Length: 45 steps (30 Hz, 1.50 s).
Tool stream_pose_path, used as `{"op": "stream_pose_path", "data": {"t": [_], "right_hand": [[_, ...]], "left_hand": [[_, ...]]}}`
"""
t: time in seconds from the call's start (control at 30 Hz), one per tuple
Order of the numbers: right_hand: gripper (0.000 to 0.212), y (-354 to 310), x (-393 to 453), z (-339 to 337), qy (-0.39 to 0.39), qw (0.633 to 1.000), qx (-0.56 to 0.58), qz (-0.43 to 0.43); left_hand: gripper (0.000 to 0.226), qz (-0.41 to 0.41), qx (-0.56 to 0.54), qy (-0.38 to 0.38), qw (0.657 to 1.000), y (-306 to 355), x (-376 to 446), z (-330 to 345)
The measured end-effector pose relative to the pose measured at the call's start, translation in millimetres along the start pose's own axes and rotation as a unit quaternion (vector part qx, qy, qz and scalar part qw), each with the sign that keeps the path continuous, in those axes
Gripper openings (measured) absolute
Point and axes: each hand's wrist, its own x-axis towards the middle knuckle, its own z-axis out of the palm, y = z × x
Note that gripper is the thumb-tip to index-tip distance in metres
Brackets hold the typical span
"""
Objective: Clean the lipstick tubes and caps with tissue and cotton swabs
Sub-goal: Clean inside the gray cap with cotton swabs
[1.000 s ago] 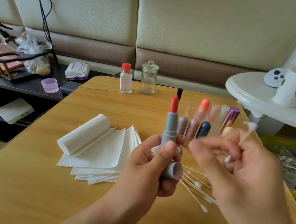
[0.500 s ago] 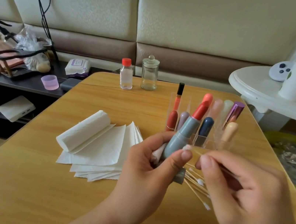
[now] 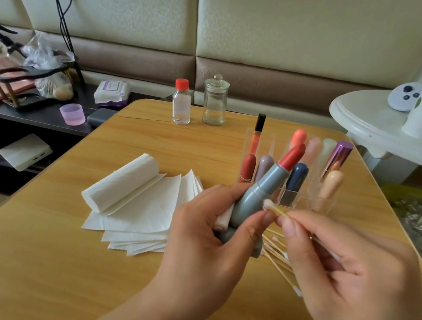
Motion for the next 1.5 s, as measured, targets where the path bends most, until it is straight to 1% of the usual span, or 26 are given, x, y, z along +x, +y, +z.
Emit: {"op": "stream_pose_path", "data": {"t": [0.3,0.43,0.6,0.73,0.83,0.9,1.0,1.1,1.2,1.33,1.5], "right_hand": [[0.024,1.0,0.1,2.0,0.023,0.998,-0.044,-0.037],[0.024,2.5,-2.9,4.2,0.033,0.993,-0.094,-0.063],[0.03,2.1,-6.5,10.2,0.025,0.984,-0.152,-0.085],[0.029,1.3,-7.5,10.9,0.024,0.983,-0.156,-0.092],[0.027,1.9,-7.9,7.5,0.014,0.983,-0.159,-0.093],[0.027,3.6,-8.7,7.6,0.015,0.984,-0.154,-0.086],[0.025,4.4,-9.8,7.7,0.028,0.987,-0.137,-0.081],[0.024,1.2,-9.2,5.7,0.05,0.984,-0.144,-0.089],[0.023,-3.4,-7.6,8.1,0.05,0.983,-0.152,-0.094],[0.023,-5.5,-5.7,9.1,0.044,0.983,-0.155,-0.09],[0.025,-4.4,-6.6,3.9,0.043,0.986,-0.139,-0.081]], "left_hand": [[0.017,0.025,0.052,-0.001,0.998,-0.8,1.3,-2.0],[0.02,0.044,0.084,-0.02,0.995,-1.5,0.4,-1.6],[0.017,0.069,0.142,-0.014,0.987,-4.5,1.5,-3.1],[0.014,0.062,0.147,0.0,0.987,-4.2,1.2,-3.0],[0.011,0.035,0.101,0.015,0.994,-5.5,0.6,-2.8],[0.011,0.035,0.094,0.016,0.995,-4.5,0.7,-3.0],[0.012,0.019,0.056,0.017,0.998,-0.6,0.4,-1.1],[0.012,-0.012,0.02,0.004,1.0,0.2,-0.4,0.3],[0.01,0.003,0.047,-0.013,0.999,-1.5,-1.1,0.9],[0.015,0.04,0.084,-0.018,0.995,-1.5,-0.9,-0.1],[0.018,0.07,0.141,0.001,0.988,0.2,1.8,-3.4]]}}
